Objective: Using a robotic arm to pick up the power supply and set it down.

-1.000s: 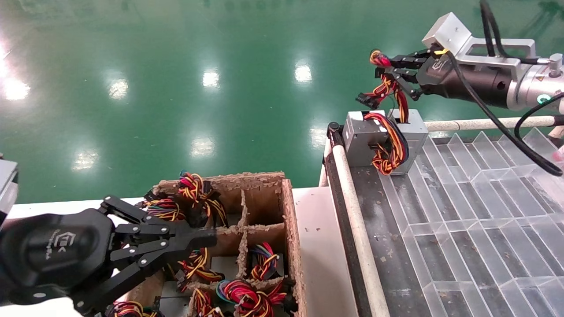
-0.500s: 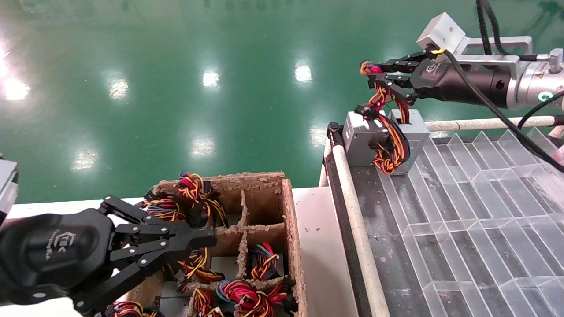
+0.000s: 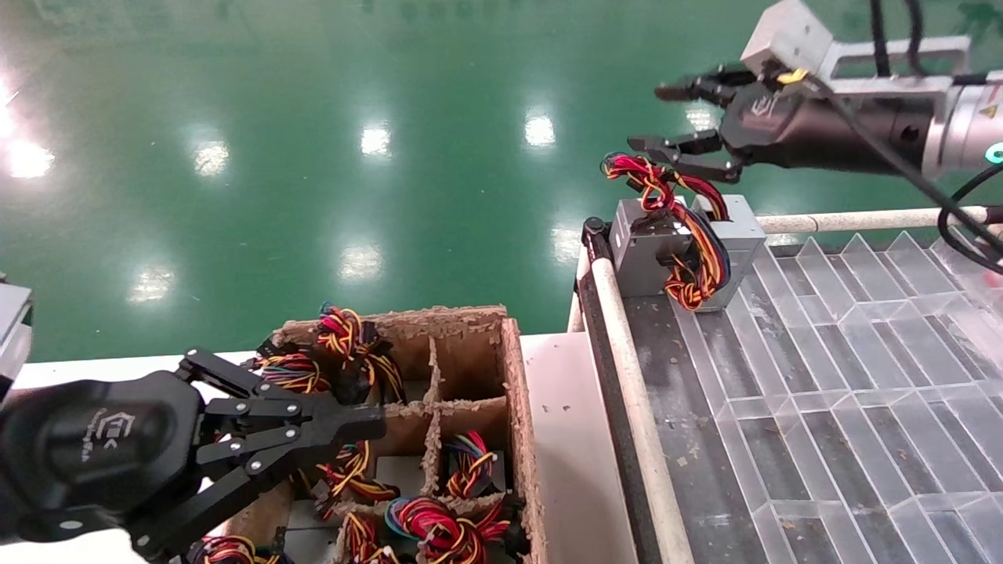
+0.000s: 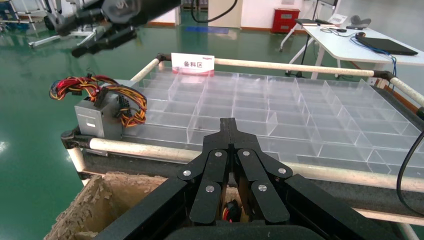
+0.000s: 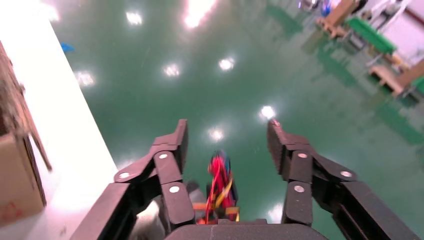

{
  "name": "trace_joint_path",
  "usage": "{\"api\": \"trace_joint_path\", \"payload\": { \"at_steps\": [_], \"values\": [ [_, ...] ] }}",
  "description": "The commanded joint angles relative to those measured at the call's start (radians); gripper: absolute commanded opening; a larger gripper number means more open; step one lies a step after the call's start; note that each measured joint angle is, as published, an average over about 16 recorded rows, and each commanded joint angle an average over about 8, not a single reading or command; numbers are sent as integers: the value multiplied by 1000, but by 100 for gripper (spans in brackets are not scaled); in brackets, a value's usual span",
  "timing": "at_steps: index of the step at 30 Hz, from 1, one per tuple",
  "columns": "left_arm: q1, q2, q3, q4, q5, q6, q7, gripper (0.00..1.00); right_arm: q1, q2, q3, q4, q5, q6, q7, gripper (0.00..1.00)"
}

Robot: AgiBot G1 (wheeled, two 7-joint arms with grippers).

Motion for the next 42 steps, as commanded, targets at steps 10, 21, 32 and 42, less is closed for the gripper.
{"api": "trace_joint_path", "payload": {
  "at_steps": [10,21,32,42],
  "values": [
    [0,0,0,0,0,0,0,0,-139,65,38,195,101,-40,89,100],
    [0,0,0,0,0,0,0,100,-316,144,84,434,224,-75,214,100],
    [0,0,0,0,0,0,0,100,-494,223,129,673,348,-110,340,100],
    [0,0,0,0,0,0,0,100,-646,291,168,878,453,-140,447,100]
  ]
}}
